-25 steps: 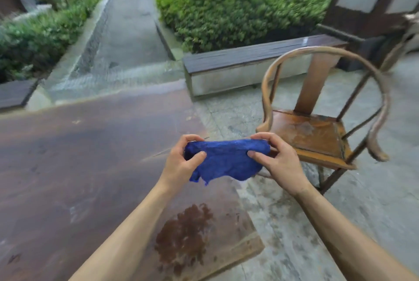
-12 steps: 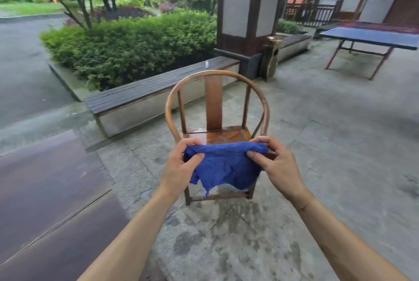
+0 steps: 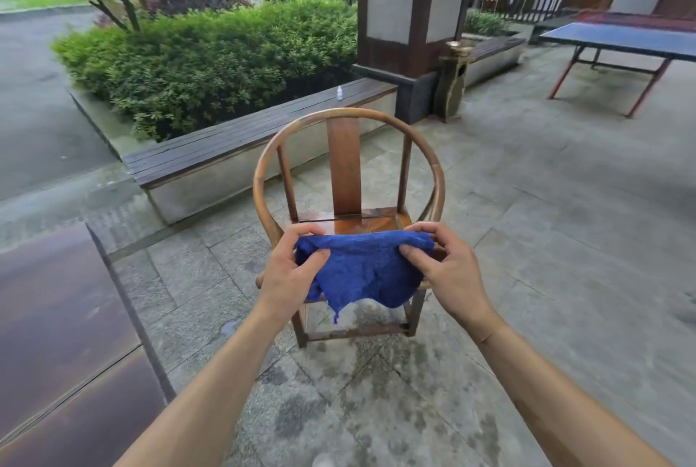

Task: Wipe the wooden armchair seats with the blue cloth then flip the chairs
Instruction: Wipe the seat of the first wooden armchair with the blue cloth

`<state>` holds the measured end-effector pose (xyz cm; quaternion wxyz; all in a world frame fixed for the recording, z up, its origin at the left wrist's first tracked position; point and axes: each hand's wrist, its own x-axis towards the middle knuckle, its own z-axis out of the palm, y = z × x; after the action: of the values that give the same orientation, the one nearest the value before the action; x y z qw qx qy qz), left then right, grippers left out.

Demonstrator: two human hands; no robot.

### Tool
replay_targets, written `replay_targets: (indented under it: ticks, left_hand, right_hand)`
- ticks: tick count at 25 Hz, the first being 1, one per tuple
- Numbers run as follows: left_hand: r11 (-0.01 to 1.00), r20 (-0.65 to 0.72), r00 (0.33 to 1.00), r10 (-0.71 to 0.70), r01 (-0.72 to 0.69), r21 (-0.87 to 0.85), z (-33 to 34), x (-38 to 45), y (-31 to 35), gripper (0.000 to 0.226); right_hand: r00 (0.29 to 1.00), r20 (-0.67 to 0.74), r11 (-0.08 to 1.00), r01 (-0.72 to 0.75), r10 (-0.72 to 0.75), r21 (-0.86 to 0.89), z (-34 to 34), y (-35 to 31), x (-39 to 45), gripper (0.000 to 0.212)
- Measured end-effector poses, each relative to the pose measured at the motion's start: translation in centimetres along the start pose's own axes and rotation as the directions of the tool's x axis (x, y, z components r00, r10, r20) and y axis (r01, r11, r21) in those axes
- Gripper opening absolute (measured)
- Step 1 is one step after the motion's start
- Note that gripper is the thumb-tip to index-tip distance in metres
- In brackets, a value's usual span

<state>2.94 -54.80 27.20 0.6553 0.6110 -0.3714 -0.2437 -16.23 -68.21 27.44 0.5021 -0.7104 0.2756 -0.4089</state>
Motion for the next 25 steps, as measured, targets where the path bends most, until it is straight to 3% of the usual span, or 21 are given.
replay_targets:
  ticks: [8,13,21,25]
  left_hand:
    - [0.998,-0.091,0.995,-0.043,0.04,-0.038,-2.9,14.0,-5.2,0.032]
    - [0.997,-0.13,0.988,-0.079,0.078,-0.007,-4.2,23.7,-7.3,0.019]
    - [0.99,-0.156,0.978,-0.138,0.141,0.006,-2.6,35.4,-11.2,0.019]
    - [0.984,-0.233,0.959,-0.162,0.173,0.029,-1.1,39.0,-13.2,0.02]
  right_hand:
    - [0.998,0.052,0.999,-0.017,0.02,-0.05,5.7,5.1,14.1,0.024]
    - [0.995,0.065,0.995,-0.071,0.076,-0.075,8.7,7.8,23.5,0.019]
    - [0.989,0.042,0.988,-0.142,0.144,-0.062,9.8,13.5,34.8,0.02]
    - [0.984,0.08,0.987,-0.155,0.159,-0.052,10.0,17.0,39.6,0.021]
